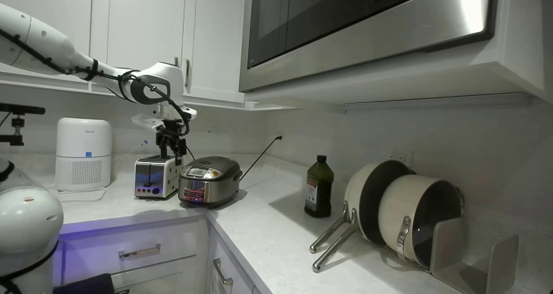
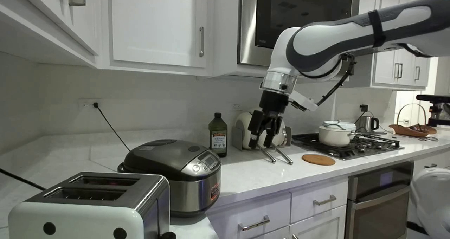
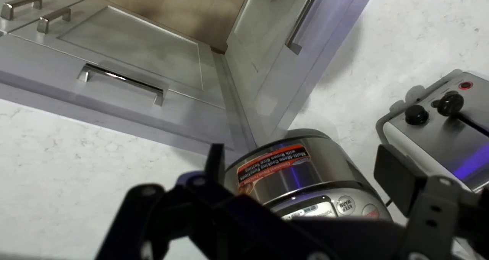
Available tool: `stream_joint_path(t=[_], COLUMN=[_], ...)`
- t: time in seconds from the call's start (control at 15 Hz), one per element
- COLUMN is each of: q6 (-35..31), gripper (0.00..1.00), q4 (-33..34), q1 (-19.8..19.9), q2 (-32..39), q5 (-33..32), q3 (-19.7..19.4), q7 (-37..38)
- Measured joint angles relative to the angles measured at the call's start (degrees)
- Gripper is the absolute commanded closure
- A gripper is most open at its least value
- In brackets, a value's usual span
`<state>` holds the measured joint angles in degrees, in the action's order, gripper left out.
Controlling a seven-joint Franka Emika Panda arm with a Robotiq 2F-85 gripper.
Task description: Open the cooker, lift the lever on the toaster, and then close the cooker
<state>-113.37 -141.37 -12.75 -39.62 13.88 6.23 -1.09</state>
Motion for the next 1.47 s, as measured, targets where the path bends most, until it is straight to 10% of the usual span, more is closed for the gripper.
stream_joint_path(t=[0.2,0.33,0.93,1.47], q6=[-1.86,-3.77,-12.22,-17.5], gripper=[0.0,0.28,0.97,1.0], q4=[2.63,4.71,14.79,21.02], q1=[-0.76,-1.01,-0.54,-0.49], q2=[3.14,5.92,18.58,27.94], q5=[-0.11,-0.69,-8.89,-10.98], q3=[3.29,5.43,7.76,8.07], q7=[0.03,0.07,0.41,0.61])
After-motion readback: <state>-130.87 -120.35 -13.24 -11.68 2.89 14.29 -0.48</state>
